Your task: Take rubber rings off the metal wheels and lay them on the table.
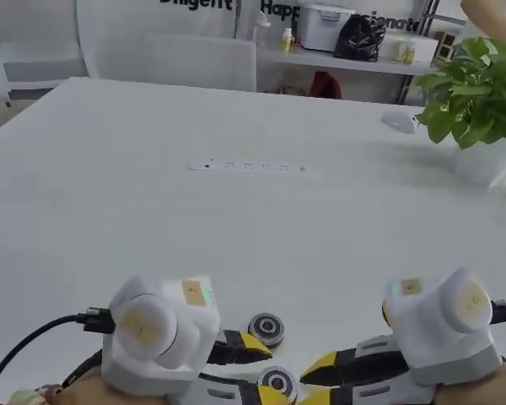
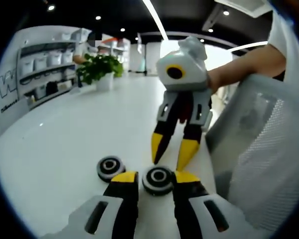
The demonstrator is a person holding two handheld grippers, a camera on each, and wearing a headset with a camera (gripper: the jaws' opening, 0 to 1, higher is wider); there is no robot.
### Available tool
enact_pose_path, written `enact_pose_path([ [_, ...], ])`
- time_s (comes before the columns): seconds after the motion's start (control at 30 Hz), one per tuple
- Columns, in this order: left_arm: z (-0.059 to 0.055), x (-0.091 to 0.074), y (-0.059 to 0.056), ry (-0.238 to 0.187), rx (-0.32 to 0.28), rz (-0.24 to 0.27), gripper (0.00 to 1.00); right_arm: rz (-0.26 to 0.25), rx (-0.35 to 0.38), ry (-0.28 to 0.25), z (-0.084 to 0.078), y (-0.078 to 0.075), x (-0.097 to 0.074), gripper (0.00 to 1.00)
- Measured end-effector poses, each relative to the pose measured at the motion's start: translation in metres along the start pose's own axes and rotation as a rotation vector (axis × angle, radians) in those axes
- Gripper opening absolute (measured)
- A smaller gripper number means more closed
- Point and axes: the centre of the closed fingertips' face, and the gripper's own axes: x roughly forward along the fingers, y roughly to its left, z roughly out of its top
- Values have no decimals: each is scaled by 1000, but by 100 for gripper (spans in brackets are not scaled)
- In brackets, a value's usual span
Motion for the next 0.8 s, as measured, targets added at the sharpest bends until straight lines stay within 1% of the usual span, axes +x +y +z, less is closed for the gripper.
enact_pose_path([
  [0.1,0,1,-1,-1,18,-3,23,5,-2,-5,1,1,2,20],
  [0.2,1,2,-3,-3,21,-8,22,8,-8,2,0,2,2,20],
  [0.27,0,3,-4,1,37,-9,21,6,-9,0,0,1,3,19],
  [0.3,0,3,-6,-5,34,-17,20,3,-4,-9,2,1,3,19],
  [0.37,0,3,-5,-11,27,-17,20,3,-10,-20,5,2,5,19],
  [0.43,0,3,-5,-13,41,-16,19,1,-8,-22,5,1,5,20],
  [0.53,-2,2,-6,-23,31,-27,16,6,3,-26,4,2,7,20],
  [0.63,-2,2,-5,-29,44,-28,15,4,-22,-19,3,2,9,20],
  [0.7,-2,2,-4,-29,49,-28,15,2,-63,-14,3,3,10,20],
  [0.8,-2,2,-4,-29,63,-25,15,-4,-85,1,1,2,10,17],
])
